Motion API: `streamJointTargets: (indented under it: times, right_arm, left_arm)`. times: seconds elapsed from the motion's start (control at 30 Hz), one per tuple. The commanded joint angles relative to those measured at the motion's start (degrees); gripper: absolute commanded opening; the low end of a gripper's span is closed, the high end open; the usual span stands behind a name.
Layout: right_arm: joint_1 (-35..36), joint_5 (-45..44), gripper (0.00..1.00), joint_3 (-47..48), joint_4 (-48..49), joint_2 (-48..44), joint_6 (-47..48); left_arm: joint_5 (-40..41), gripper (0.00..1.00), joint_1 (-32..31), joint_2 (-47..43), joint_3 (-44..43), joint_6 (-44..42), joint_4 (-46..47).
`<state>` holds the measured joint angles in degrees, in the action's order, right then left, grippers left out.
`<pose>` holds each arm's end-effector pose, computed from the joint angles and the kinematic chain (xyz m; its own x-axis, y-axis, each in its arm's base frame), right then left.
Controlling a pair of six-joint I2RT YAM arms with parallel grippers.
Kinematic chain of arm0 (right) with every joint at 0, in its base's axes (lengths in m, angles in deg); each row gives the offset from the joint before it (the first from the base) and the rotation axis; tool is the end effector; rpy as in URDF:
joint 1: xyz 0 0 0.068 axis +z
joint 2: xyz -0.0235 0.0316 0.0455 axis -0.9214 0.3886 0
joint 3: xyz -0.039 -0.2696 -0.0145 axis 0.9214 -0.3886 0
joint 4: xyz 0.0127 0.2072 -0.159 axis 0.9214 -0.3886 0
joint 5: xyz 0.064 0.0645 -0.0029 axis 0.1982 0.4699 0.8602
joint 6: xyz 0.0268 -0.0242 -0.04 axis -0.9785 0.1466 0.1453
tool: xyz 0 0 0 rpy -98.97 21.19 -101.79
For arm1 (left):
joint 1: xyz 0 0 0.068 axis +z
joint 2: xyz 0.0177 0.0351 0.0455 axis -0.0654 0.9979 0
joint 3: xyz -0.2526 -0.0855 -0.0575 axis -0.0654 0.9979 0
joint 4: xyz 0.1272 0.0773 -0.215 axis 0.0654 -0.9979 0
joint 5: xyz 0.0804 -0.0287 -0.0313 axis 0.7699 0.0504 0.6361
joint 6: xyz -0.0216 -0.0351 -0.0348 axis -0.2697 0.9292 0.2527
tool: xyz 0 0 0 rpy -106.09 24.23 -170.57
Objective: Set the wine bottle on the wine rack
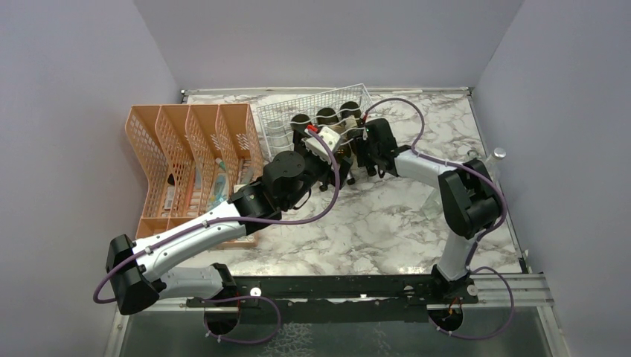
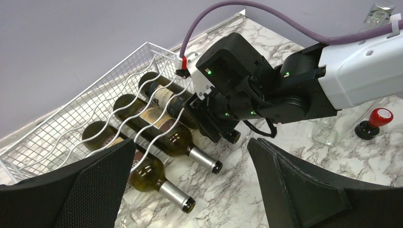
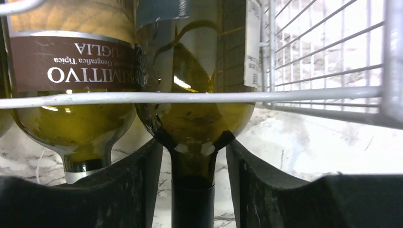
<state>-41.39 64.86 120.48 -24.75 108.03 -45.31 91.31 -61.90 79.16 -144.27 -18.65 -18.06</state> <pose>0.3565 0.1660 0.1812 -0.6468 -0.1905 -0.7385 -0.2612 0.9651 -0.0201 0.1545 -0.2251 0.3785 -0.0034 0.0875 -0.9962 0.6130 0.7873 0.0670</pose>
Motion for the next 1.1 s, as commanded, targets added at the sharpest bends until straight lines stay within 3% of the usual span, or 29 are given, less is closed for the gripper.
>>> streamJointTargets:
  times: [0.0,0.37,0.8,1.07]
  right_arm:
    - [-0.6,-2.8,0.57,3.2,5.9,-0.6,0.6]
    - [-0.7,-4.2,0.71,3.2,0.8,-6.8,0.3]
    - [-0.7,-6.7,0.71,1.7,-18.9,-30.4,-8.3]
    - [-0.7,-22.0,0.7,0.8,-27.8,-46.4,-8.9]
  left_arm:
    - [0.7,0.99,0.0,-1.1,-2.2,0.2,-0.8]
    - [0.9,0.99,-0.1,-2.6,-1.9,0.2,-1.1]
    - [-0.5,0.99,0.0,-6.2,1.5,1.8,0.8]
    - [-1.5,0.99,0.0,-6.8,4.0,2.7,2.2]
